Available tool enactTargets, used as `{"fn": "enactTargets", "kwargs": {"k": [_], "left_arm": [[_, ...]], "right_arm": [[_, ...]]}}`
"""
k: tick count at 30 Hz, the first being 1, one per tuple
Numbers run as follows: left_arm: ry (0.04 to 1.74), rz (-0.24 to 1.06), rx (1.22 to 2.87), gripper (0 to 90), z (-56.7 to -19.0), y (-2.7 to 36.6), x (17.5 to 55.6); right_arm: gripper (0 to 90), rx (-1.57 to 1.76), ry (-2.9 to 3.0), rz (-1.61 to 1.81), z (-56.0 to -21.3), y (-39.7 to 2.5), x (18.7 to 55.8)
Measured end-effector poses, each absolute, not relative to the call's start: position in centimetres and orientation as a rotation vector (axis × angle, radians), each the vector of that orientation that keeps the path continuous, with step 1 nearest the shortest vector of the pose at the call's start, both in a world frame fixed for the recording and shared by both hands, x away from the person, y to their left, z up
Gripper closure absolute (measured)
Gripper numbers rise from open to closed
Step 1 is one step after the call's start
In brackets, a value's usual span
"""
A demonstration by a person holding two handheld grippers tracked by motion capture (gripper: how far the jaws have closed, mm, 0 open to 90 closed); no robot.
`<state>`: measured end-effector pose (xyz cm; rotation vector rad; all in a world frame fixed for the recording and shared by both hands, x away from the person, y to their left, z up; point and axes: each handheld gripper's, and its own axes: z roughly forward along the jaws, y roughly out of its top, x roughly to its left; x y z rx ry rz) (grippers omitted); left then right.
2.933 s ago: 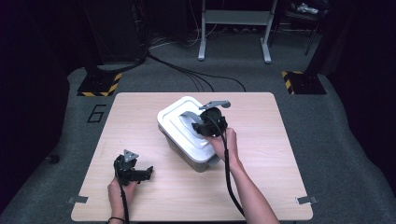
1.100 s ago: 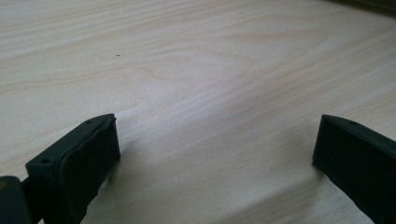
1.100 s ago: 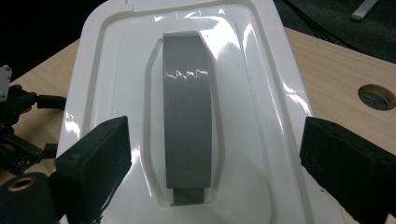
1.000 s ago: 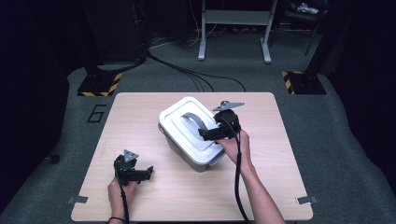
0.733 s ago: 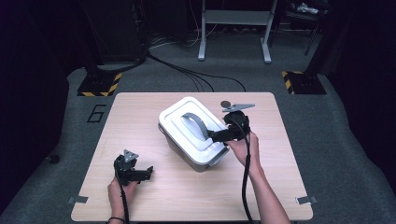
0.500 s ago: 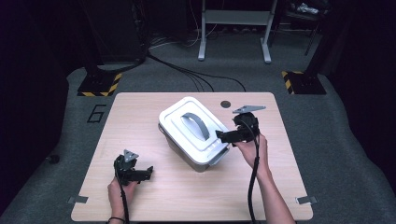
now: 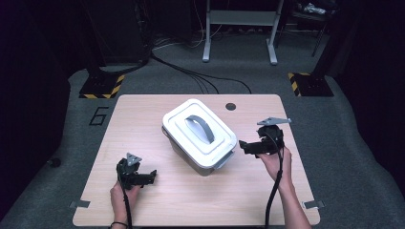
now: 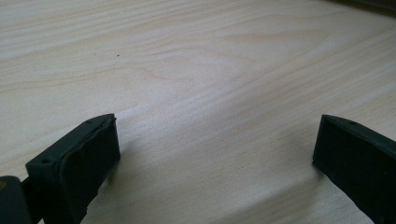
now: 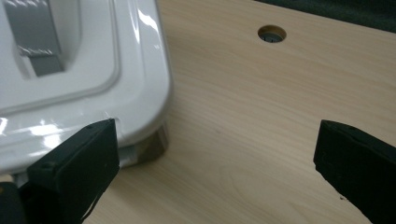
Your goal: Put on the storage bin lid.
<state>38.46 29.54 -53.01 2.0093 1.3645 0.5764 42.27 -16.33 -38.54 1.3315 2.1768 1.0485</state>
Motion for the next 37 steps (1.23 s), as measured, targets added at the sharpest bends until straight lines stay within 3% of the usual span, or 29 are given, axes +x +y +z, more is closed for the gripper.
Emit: {"fn": "enactTargets", "kwargs": {"k": [21, 37], "left_arm": [[1.363, 0.578, 2.008, 0.4, -53.0, 29.5, 38.5], [1.369, 0.579, 1.994, 0.4, -53.1, 29.5, 38.4]], "right_arm": [[0.0, 1.569, 2.161, 0.854, -51.8, -21.8, 40.0], [0.0, 1.483, 2.063, 0.873, -52.9, -22.0, 38.7]]}}
